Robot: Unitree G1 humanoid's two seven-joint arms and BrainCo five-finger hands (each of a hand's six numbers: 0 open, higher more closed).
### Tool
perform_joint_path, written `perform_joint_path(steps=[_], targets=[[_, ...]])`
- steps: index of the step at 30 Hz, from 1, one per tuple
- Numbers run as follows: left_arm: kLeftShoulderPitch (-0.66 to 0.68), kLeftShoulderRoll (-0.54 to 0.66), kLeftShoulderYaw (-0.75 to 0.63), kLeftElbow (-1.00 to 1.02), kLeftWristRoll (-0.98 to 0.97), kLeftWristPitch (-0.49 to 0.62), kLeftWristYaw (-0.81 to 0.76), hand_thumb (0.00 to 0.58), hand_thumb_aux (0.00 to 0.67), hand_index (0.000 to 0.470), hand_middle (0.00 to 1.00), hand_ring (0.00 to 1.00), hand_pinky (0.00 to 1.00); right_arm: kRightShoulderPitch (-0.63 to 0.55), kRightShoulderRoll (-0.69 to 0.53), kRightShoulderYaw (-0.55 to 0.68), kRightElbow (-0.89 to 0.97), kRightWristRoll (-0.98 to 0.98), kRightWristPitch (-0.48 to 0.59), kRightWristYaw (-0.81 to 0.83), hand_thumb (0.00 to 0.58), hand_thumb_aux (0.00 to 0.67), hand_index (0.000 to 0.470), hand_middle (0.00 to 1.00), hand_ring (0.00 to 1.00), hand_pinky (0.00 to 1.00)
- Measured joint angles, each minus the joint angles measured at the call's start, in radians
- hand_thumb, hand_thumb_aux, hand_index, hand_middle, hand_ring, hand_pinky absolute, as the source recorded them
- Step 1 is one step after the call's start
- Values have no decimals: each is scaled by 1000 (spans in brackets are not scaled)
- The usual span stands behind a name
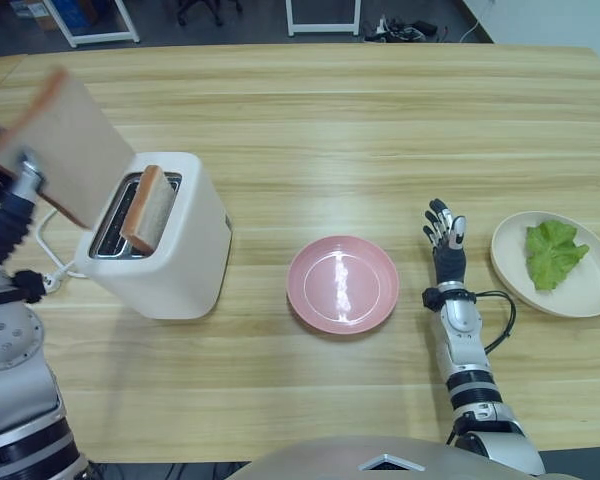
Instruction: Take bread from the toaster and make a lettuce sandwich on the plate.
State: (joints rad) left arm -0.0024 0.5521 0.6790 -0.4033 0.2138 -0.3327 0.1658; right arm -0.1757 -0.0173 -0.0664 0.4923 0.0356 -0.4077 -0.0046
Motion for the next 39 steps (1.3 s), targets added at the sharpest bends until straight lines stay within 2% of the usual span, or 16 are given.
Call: perform_joint_path(steps=[2, 4, 9, 14, 17, 20, 25, 32, 33, 34, 35, 36, 37, 39], targets=[[-47, -19, -4, -24, 11, -119, 56, 580, 670, 470, 1000, 1000, 1000, -1, 2, 0, 11, 0, -1, -2, 0, 0, 0, 0, 0, 0], [-63, -92, -86, -28, 34, -229, 94, 580, 670, 470, 1000, 1000, 1000, -4, 6, 0, 29, -1, -1, -10, 0, 0, 0, 0, 0, 0], [-89, -271, -375, -9, -66, -251, 46, 580, 670, 470, 1000, 1000, 1000, -24, 13, 3, 42, -1, -1, -11, 0, 0, 0, 0, 0, 0], [-61, -377, -651, 93, -138, -168, -98, 580, 670, 470, 1000, 1000, 1000, -26, 9, 2, 46, -2, 0, -9, 0, 0, 0, 0, 0, 0], [-51, -400, -800, 270, -133, -81, -221, 580, 670, 470, 1000, 1000, 1000, -26, 7, 2, 45, -2, 4, -9, 0, 0, 0, 0, 0, 0], [-54, -403, -841, 385, -132, -30, -277, 580, 670, 470, 1000, 1000, 1000, -25, 7, 2, 45, -2, 6, -9, 0, 0, 0, 0, 0, 0], [-50, -378, -948, 431, -36, 80, -367, 580, 670, 470, 1000, 1000, 1000, -18, 6, 2, 44, -2, 7, -10, 0, 0, 0, 0, 0, 0], [-40, -304, -946, 420, 0, 114, -415, 580, 670, 470, 1000, 1000, 1000, -18, 7, 2, 40, -6, 8, -12, 0, 0, 0, 0, 0, 0], [-38, -299, -945, 411, 3, 116, -418, 580, 652, 457, 992, 992, 992, -18, 7, 3, 38, -7, 8, -13, 0, 0, 0, 0, 0, 0], [-35, -297, -945, 404, 8, 118, -418, 571, 589, 413, 937, 937, 937, -18, 7, 3, 37, -7, 8, -14, 0, 0, 0, 0, 0, 0], [-34, -296, -945, 400, 15, 121, -416, 536, 486, 341, 671, 671, 671, -18, 8, 3, 37, -7, 8, -14, 0, 0, 0, 0, 0, 0], [-34, -292, -945, 398, 26, 125, -414, 468, 376, 264, 47, 47, 47, -18, 8, 3, 36, -7, 8, -14, 0, 0, 0, 0, 0, 0], [-33, -278, -946, 393, 56, 128, -411, 0, 0, 0, 0, 0, 0, -18, 9, 5, 34, -7, 9, -14, 0, 0, 0, 0, 0, 0], [-31, -242, -948, 383, 127, 141, -404, 0, 0, 0, 0, 0, 0, -18, 9, 9, 30, -8, 11, -14, 0, 0, 0, 0, 0, 0]])
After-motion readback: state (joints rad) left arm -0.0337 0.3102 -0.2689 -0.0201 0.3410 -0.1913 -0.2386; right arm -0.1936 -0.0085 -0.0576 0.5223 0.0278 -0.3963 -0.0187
